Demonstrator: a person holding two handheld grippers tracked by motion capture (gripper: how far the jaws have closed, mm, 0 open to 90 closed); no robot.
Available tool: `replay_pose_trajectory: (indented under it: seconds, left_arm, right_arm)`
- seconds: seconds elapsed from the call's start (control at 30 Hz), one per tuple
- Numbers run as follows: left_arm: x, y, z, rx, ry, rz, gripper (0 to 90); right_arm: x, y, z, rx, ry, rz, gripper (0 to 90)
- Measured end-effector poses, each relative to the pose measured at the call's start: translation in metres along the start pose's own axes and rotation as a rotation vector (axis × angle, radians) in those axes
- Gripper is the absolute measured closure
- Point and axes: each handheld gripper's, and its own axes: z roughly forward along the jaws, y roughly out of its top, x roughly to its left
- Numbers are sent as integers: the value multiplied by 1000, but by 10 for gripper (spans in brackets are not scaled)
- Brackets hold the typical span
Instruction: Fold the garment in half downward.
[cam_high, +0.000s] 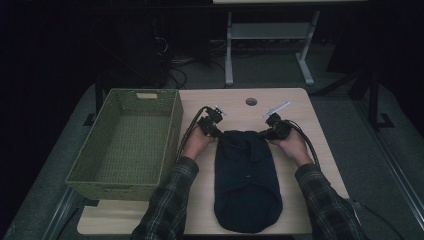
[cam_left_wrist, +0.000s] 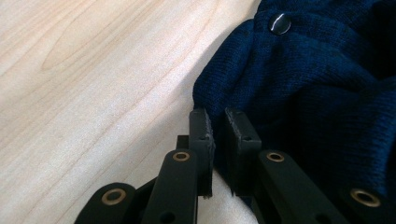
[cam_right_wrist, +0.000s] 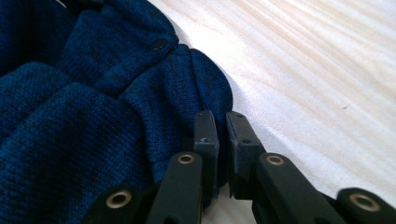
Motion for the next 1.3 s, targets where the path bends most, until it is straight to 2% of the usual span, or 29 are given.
replay_pose_trajectory:
  seconds: [0.13, 0.33, 0.37, 0.4, 0.5, 0.53, 0.67, 0.8, 0.97, 1.03, 1.13, 1.3]
  left_arm:
    - [-1, 1, -9, -28, 4, -2, 825]
    - [-6, 7, -31, -77, 37, 8, 825]
    - [-8, 9, -39, -98, 50, 15, 825]
    - [-8, 9, -39, -98, 50, 15, 825]
    - [-11, 13, -53, -129, 74, 29, 825]
    - [-12, 14, -58, -142, 79, 27, 825]
    - [-16, 20, -76, -183, 105, 42, 825]
    - [-21, 27, -100, -231, 138, 60, 825]
    - [-27, 32, -114, -258, 162, 77, 824]
    - [-31, 34, -124, -286, 183, 90, 824]
    - [-34, 34, -131, -301, 194, 96, 824]
    - [-46, 24, -134, -294, 197, 115, 821]
  right_arm:
    - [1, 2, -4, 0, -18, -14, 839]
    - [6, 9, -19, -44, -39, -25, 839]
    - [7, 14, -26, -58, -46, -36, 839]
    - [7, 14, -26, -58, -46, -36, 839]
    - [11, 22, -39, -87, -61, -50, 839]
    - [13, 27, -48, -115, -75, -70, 839]
    - [17, 35, -61, -130, -85, -88, 839]
    - [23, 47, -81, -177, -111, -114, 840]
    - [27, 57, -94, -199, -145, -139, 840]
    - [29, 61, -102, -230, -167, -141, 841]
    - [35, 63, -114, -303, -198, -138, 841]
    - [43, 57, -111, -301, -208, -159, 839]
